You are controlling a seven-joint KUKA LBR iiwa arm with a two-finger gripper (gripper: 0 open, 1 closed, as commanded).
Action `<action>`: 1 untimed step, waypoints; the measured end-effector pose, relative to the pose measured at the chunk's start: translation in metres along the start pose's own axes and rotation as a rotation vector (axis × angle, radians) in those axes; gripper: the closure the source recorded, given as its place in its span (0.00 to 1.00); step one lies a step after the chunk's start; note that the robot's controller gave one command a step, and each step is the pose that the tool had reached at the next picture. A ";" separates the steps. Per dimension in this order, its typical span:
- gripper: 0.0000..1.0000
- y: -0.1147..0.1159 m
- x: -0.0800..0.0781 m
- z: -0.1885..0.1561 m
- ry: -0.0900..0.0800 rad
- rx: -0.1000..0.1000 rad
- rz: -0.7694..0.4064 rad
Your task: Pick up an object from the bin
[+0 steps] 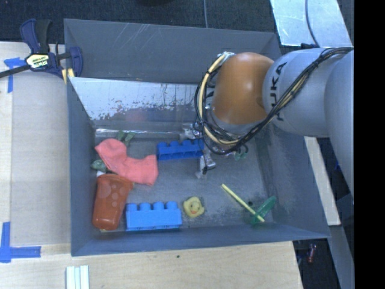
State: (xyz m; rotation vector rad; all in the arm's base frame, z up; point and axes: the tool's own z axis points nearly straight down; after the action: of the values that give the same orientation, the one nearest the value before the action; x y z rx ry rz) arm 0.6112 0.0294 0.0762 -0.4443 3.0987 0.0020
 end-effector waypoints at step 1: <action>1.00 0.051 -0.008 0.005 -0.003 0.003 -0.029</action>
Offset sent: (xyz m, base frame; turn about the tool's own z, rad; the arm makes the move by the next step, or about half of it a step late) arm 0.0000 0.0000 0.0000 0.0000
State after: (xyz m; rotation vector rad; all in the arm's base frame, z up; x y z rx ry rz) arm 0.6050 0.0808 0.0711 -0.4881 3.0889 -0.0017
